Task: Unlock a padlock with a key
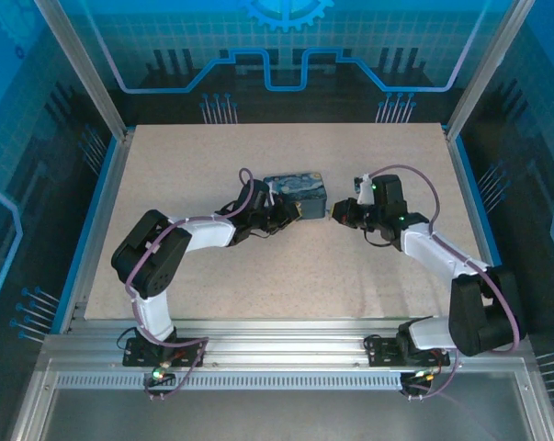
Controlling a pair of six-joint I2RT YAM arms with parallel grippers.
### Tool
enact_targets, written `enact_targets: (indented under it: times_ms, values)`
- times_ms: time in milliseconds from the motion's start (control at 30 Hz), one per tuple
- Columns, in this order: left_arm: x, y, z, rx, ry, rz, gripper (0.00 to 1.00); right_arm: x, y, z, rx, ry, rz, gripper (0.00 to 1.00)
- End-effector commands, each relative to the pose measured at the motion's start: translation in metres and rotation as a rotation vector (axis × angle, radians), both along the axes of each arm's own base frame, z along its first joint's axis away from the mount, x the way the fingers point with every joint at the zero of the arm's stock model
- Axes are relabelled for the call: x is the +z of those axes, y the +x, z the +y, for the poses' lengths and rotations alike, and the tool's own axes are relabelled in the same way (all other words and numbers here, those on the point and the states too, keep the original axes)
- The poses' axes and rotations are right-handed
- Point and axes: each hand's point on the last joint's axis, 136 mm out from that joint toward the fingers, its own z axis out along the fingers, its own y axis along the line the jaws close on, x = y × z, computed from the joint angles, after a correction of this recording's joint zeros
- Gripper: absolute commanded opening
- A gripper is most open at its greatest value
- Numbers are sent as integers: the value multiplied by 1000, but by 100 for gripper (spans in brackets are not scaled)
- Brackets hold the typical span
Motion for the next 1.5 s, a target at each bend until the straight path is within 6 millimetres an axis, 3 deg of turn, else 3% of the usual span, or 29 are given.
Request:
enact_targets:
  times_ms: [0, 200, 600, 833, 1467]
  values:
    - [14, 8, -5, -12, -53, -32, 0, 16, -1, 3, -9, 103, -26, 0]
    - [14, 8, -6, -10, -57, -31, 0, 16, -6, 5, -64, 215, -3, 0]
    - [10, 7, -7, -12, -75, -20, 0, -11, -15, 3, -206, 385, 102, 0]
    - [10, 7, -7, -10, -82, -21, 0, -30, -16, 21, -185, 433, 157, 0]
    - [10, 7, -10, -12, -106, -16, 0, -34, -9, 47, -159, 480, 173, 0]
